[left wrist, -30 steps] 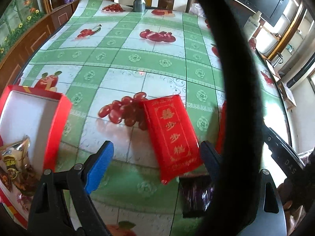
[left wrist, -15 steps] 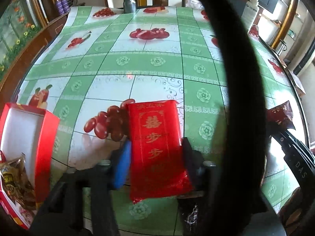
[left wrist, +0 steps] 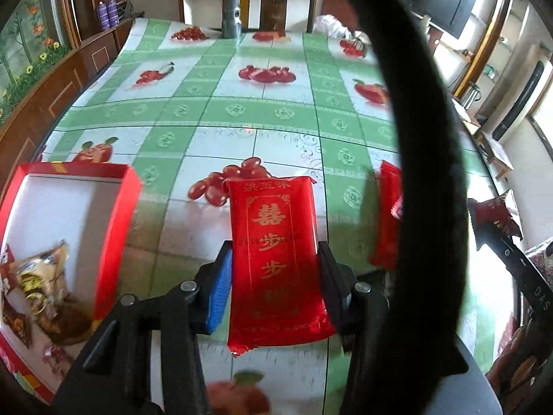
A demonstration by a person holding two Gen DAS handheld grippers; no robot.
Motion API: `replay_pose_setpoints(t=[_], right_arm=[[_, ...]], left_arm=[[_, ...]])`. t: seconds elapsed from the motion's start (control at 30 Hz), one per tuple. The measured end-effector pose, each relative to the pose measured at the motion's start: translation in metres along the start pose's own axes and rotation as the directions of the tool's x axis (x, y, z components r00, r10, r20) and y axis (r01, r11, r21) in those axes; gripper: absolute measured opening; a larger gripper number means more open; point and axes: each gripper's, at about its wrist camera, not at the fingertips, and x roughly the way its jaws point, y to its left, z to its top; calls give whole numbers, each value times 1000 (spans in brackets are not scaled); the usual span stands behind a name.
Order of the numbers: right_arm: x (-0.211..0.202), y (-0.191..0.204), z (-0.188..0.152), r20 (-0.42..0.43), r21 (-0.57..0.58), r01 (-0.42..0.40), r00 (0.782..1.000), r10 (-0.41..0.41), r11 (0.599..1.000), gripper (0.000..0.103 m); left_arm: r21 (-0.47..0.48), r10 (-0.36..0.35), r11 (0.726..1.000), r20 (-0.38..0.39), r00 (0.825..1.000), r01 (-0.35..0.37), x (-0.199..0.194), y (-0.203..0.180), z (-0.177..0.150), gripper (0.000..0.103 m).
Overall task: Organize snacks
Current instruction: 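Carry the red packet with the left tool while the right tool carries its red packet to the box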
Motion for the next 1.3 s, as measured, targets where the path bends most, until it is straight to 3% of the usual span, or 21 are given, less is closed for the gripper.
replay_pose_setpoints(t=[0.2,0.4,0.9,1.3], right_arm=[[-32,15,-13,25,-20,-60,998,61,998,23],[-50,31,-23,39,-48,-95,995,97,994,23],[-44,80,-56,-41,-127,-188,982,184,974,23],[-34,119,-74,-116,-184,-247,967,228,951,23]], left_arm=[[15,-21,1000,48,999,21,-36,8,-19,48],[31,60,998,96,994,-63,-64,9,-36,48],[-20,219,976,158,963,-218,-97,44,-63,48],[-95,277,960,177,945,-263,-115,84,-70,48]])
